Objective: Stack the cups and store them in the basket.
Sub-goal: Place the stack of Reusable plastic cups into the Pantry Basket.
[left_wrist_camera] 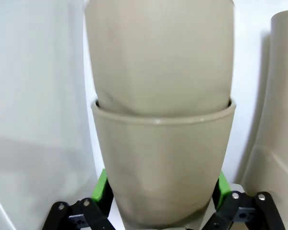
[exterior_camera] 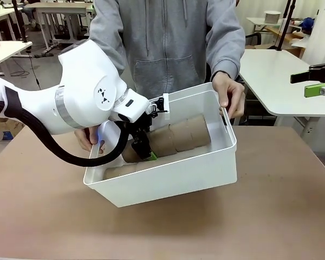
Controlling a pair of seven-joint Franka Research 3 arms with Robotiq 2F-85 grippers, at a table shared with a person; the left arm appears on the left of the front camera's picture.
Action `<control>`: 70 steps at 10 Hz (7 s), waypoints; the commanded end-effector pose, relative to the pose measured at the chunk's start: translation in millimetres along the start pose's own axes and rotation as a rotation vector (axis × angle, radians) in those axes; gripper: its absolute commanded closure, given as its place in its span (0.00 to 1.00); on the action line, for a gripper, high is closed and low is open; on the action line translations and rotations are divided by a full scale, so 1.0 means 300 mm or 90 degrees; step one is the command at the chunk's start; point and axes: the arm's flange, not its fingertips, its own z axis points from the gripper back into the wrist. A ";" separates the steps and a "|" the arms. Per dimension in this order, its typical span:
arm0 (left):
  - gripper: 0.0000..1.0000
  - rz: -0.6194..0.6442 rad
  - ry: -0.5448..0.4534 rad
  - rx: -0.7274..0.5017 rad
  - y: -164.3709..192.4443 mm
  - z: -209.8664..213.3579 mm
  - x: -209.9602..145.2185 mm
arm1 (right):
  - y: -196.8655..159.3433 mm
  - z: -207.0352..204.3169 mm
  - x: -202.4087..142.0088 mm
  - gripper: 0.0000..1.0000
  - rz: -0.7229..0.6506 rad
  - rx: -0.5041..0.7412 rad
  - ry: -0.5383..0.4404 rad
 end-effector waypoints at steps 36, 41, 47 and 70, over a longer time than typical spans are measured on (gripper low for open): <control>0.00 0.130 -0.292 -0.058 0.037 1.073 -0.756 | 0.005 0.002 0.015 0.00 -0.009 0.000 -0.008; 0.00 0.130 -0.292 -0.058 0.037 1.073 -0.756 | 0.005 0.002 0.015 0.00 -0.009 0.000 -0.008; 0.00 0.130 -0.292 -0.058 0.037 1.073 -0.756 | 0.005 0.002 0.015 0.00 -0.009 0.000 -0.008; 0.00 0.130 -0.292 -0.058 0.037 1.073 -0.756 | 0.005 0.002 0.015 0.00 -0.009 0.000 -0.008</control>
